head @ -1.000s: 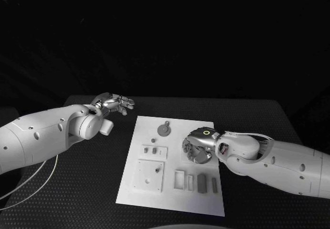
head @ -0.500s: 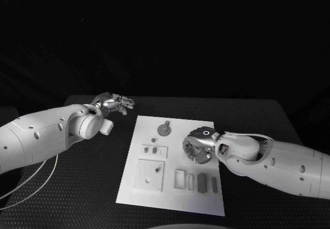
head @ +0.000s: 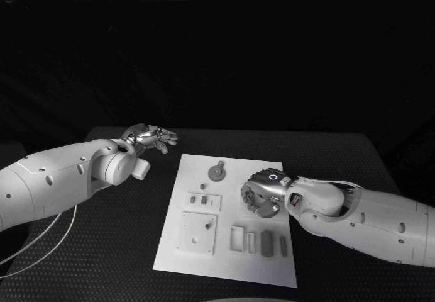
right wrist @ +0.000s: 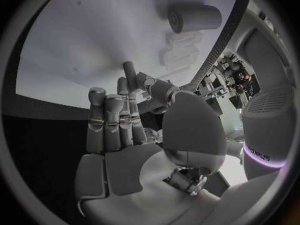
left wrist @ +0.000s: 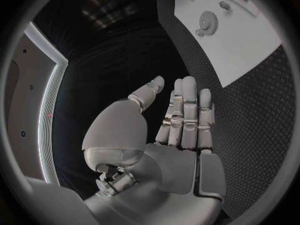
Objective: Assemble the parts on the task board
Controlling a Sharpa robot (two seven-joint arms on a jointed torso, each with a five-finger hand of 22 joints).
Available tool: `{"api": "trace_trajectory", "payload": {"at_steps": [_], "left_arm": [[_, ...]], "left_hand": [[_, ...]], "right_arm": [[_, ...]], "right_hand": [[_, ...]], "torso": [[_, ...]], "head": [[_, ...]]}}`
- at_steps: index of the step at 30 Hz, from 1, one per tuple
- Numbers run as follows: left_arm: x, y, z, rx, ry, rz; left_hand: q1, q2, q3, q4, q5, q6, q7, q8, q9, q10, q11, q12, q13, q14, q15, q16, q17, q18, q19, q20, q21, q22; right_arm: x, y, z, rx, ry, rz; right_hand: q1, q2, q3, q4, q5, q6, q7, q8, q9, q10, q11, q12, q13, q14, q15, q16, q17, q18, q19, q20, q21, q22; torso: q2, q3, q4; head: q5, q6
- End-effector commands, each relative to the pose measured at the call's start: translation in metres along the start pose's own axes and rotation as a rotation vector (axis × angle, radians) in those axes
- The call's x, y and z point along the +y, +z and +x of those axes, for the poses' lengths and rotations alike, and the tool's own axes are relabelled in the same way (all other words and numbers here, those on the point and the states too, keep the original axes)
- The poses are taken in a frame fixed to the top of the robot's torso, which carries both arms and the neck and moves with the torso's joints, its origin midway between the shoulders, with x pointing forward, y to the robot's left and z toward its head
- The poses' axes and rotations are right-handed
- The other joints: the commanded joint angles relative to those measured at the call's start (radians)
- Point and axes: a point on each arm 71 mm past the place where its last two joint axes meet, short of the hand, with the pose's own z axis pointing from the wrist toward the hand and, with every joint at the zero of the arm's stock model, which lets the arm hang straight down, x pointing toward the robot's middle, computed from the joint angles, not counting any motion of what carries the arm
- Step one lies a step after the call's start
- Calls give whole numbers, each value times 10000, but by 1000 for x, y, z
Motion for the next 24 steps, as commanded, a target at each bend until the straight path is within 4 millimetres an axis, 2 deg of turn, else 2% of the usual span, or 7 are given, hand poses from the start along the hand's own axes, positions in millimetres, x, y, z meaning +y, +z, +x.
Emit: {"api": "trace_trajectory", "payload": {"at_steps": [1, 6, 12, 18, 21, 24], "left_arm": [[-1, 0, 1, 88, -57, 57], [-1, 0, 1, 99, -58, 53], [-1, 1, 1, 74, -55, 54], [-1, 1, 0, 47, -51, 53], [-1, 1, 0, 58, -52, 52], [-1, 1, 0, 40, -49, 54]], "left_hand": [[-64, 19, -8, 23, -36, -14, 61, 67, -10, -81, 14, 66, 12, 51, -36, -47, 11, 43, -11, -664, -18, -17], [-67, 18, -10, 24, -38, -15, 61, 69, -11, -84, 14, 72, 14, 52, -35, -48, 13, 42, -12, -664, -17, -18], [-67, 16, -11, 24, -39, -14, 61, 72, -11, -88, 14, 78, 16, 52, -35, -49, 17, 42, -13, -664, -15, -19], [-66, 13, -12, 22, -39, -14, 60, 75, -12, -92, 14, 83, 18, 52, -35, -51, 19, 42, -15, -664, -14, -19], [-66, 12, -12, 21, -39, -14, 60, 76, -12, -94, 14, 85, 19, 52, -35, -51, 21, 42, -15, -664, -14, -20], [-65, 11, -12, 21, -39, -14, 60, 77, -12, -96, 14, 88, 20, 52, -35, -52, 22, 42, -16, -663, -13, -20]], "right_arm": [[2, -3, -4, -245, 61, -25], [4, -6, -13, -470, 215, -78], [10, -5, -28, -801, 365, -232], [18, -4, -36, -1099, 503, -443], [25, 0, -38, -1167, 728, -653], [37, 6, -40, -1273, 889, -968]], "right_hand": [[20, 156, 41, 3, 59, 68, 12, 47, 116, 59, 3, 66, 255, -26, -73, 55, 22, 471, 35, -39, 48, 205], [8, 135, 50, 2, 59, 69, 11, 52, 131, 61, 1, 68, 264, -29, -75, 56, 37, 471, 36, -41, 65, 201], [2, 129, 60, 4, 59, 70, 9, 55, 143, 62, 0, 67, 269, -30, -76, 55, 47, 471, 37, -44, 77, 198], [0, 129, 68, 6, 59, 67, 9, 55, 152, 62, -1, 66, 274, -30, -77, 53, 54, 471, 37, -47, 85, 195], [-2, 128, 72, 8, 59, 65, 9, 55, 156, 62, -1, 65, 276, -30, -77, 53, 58, 471, 38, -48, 88, 193], [-2, 130, 78, 9, 59, 61, 10, 54, 160, 59, -1, 63, 277, -30, -77, 51, 61, 471, 37, -51, 92, 191]], "torso": [[-7, 1, -5], [-5, -7, -9], [-2, 5, -14], [-4, -9, -5], [0, -15, 0], [0, -9, -11]], "head": [[16, -9], [30, -12], [55, -39], [113, -51], [143, -66], [231, -92]]}}
